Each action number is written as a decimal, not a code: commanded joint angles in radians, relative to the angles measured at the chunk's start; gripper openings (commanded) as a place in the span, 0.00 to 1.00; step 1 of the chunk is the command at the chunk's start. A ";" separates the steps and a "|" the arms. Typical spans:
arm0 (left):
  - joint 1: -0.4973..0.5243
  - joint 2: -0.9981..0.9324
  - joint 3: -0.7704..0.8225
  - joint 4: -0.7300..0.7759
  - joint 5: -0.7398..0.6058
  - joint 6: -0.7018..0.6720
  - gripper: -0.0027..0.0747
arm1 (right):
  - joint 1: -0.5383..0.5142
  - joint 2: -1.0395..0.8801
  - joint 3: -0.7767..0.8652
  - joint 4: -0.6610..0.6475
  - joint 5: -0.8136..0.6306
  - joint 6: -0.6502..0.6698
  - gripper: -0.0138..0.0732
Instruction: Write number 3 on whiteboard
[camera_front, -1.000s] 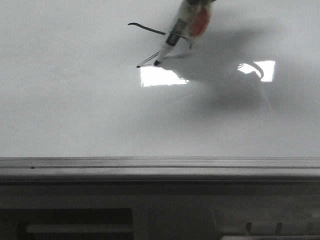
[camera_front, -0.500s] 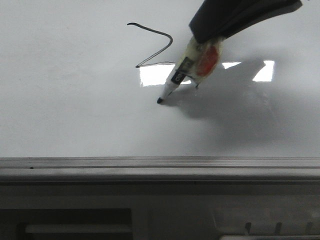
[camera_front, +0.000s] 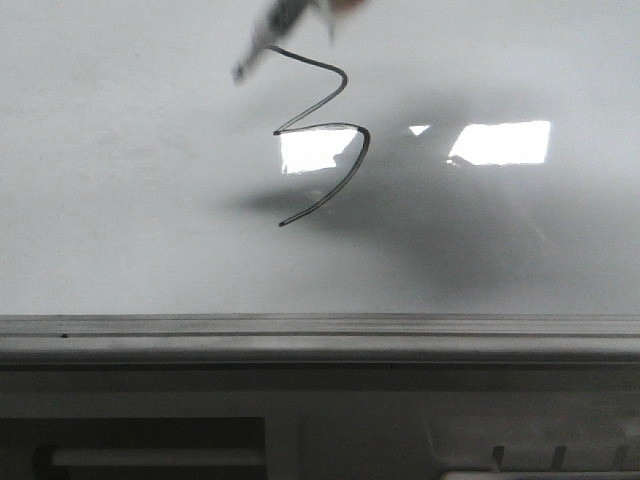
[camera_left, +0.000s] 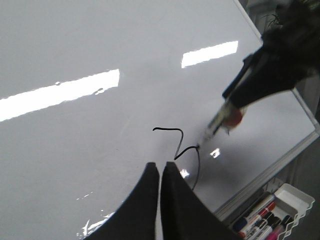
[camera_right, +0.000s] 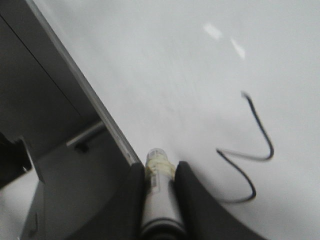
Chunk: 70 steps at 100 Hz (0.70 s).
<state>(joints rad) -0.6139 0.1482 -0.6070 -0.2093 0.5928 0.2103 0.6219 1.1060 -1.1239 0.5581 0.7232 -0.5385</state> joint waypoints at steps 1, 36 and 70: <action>-0.006 0.013 -0.023 -0.073 -0.108 -0.009 0.01 | 0.000 -0.078 -0.146 0.042 0.013 -0.008 0.11; -0.006 0.230 -0.209 -0.381 0.062 0.375 0.64 | 0.023 -0.037 -0.283 0.056 0.312 -0.133 0.11; -0.006 0.548 -0.453 -0.607 0.506 0.582 0.51 | 0.323 0.036 -0.283 0.035 0.217 -0.371 0.11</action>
<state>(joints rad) -0.6139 0.6310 -0.9977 -0.7411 1.0598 0.7760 0.8933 1.1517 -1.3785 0.5713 1.0560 -0.8634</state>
